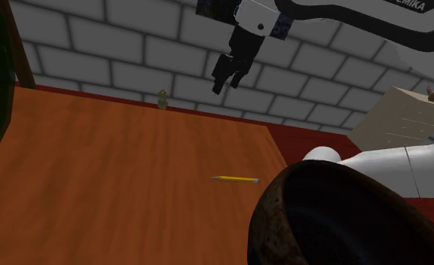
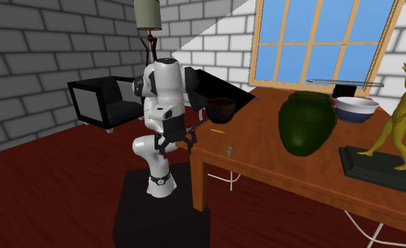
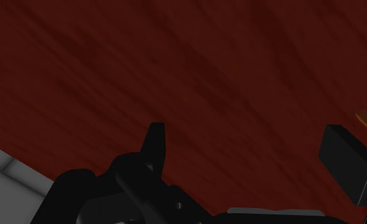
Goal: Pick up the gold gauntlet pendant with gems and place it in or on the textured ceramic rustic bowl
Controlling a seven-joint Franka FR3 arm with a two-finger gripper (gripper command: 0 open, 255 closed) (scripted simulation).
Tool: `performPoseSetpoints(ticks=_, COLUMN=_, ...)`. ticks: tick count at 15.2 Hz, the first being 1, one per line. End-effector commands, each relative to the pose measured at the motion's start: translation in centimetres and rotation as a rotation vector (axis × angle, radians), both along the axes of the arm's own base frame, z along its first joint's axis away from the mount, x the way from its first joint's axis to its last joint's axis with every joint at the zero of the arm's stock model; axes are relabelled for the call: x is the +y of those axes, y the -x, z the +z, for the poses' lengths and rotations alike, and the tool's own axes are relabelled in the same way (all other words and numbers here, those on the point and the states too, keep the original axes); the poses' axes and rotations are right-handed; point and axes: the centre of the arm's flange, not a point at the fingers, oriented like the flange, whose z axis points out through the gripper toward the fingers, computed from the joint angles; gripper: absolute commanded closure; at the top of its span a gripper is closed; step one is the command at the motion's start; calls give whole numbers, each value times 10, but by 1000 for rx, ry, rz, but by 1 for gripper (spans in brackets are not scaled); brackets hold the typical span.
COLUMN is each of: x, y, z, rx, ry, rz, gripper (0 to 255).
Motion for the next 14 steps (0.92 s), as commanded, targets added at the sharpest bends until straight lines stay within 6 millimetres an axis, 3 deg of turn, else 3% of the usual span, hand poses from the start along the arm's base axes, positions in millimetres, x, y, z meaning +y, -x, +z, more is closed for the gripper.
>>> performPoseSetpoints(ticks=1, x=25, y=-5, z=8, rx=12, ry=3, rz=-12, gripper=0)
performPoseSetpoints(ticks=14, x=195, y=-42, z=43, rx=90, ry=24, rz=-78, gripper=0)
